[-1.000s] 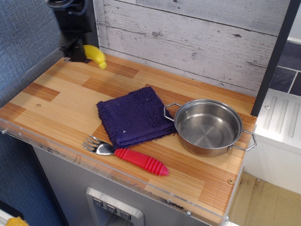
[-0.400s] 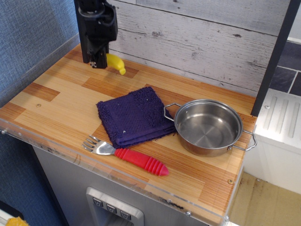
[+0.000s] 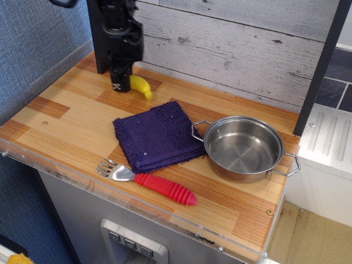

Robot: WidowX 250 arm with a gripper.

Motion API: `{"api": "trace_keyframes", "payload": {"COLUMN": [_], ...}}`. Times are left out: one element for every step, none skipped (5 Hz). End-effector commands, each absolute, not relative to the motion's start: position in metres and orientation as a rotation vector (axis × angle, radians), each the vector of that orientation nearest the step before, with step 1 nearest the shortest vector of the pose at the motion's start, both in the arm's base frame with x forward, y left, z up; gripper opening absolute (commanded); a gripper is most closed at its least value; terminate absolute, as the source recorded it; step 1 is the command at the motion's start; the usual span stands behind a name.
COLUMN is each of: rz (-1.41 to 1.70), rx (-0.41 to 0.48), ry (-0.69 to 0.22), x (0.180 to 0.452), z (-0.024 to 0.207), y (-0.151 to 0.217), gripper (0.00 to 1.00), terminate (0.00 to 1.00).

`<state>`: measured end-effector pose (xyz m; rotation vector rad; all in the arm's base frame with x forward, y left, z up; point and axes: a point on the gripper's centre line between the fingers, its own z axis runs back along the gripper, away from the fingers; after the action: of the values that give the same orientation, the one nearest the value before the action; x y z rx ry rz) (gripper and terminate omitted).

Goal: PICK UP THE BANANA AND PUT ON THE ANOTHER SIDE OF THE TABLE

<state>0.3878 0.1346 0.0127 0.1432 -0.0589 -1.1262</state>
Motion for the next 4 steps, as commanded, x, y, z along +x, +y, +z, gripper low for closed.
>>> {"api": "trace_keyframes", "payload": {"rz": [-1.105, -1.08, -1.071, -1.073], "rx": [0.198, 0.231, 0.235, 0.237], "ry": [-0.042, -0.061, -0.066, -0.078], "x": [0.394, 0.393, 0.392, 0.392], "z": [0.028, 0.034, 0.036, 0.042], "y": [0.132, 0.134, 0.135, 0.134], "gripper": [1.0, 1.0, 1.0, 1.0], "terminate": [0.0, 0.0, 0.0, 0.0]}}
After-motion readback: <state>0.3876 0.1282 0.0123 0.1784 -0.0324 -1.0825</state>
